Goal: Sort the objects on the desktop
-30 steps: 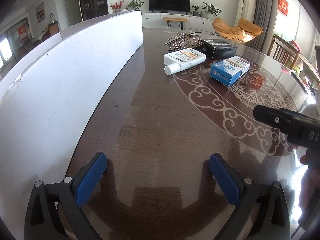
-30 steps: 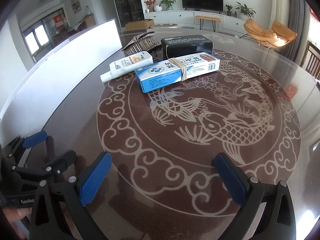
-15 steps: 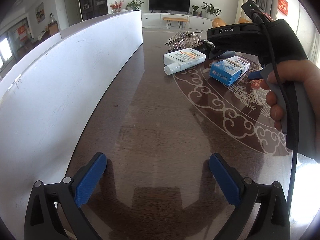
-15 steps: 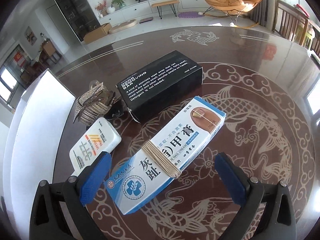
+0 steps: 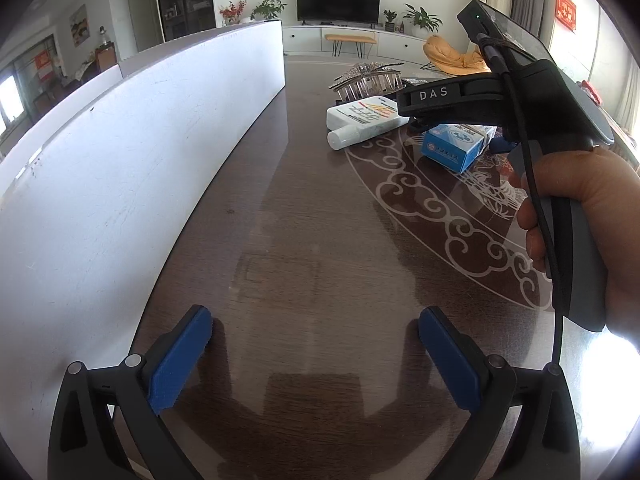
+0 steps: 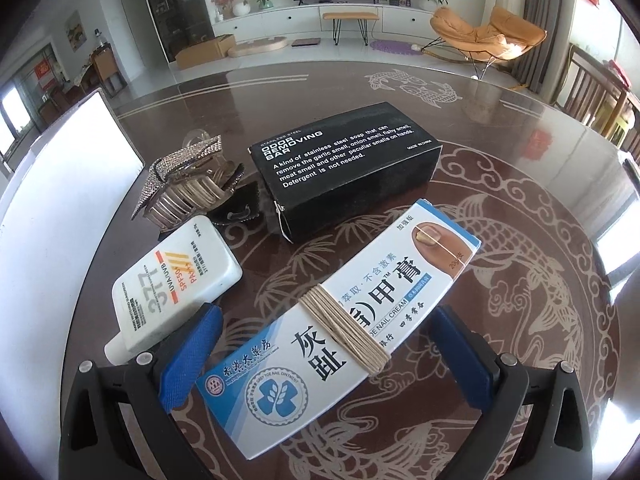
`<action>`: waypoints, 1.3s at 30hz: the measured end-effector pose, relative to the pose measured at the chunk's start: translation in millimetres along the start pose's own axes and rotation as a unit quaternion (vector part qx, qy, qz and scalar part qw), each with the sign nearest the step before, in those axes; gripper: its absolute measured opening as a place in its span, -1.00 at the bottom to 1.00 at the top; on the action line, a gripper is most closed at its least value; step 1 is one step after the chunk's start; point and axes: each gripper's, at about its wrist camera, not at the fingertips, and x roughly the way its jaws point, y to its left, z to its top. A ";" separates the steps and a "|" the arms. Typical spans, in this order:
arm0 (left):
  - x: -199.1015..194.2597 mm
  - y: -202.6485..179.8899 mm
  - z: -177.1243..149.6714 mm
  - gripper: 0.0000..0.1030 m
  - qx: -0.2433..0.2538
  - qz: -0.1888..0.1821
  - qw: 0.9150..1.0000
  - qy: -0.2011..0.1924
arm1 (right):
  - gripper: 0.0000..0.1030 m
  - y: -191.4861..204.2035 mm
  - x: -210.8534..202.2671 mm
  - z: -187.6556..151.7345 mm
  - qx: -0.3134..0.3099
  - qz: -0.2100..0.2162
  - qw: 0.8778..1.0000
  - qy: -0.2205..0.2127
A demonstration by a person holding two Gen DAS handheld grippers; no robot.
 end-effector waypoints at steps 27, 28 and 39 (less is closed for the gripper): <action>0.0 0.1 0.2 1.00 0.000 0.000 1.000 0.000 | -0.12 -23.6 -17.1 -31.8 -0.068 0.014 0.996 -0.049; 0.0 0.1 0.2 1.00 0.000 0.000 1.000 0.000 | -0.12 -25.8 -19.1 -35.0 -0.072 0.015 0.996 -0.050; 0.0 0.2 0.1 1.00 0.000 0.000 1.000 0.000 | -0.12 -54.9 -49.1 -84.6 -0.092 0.027 0.994 -0.053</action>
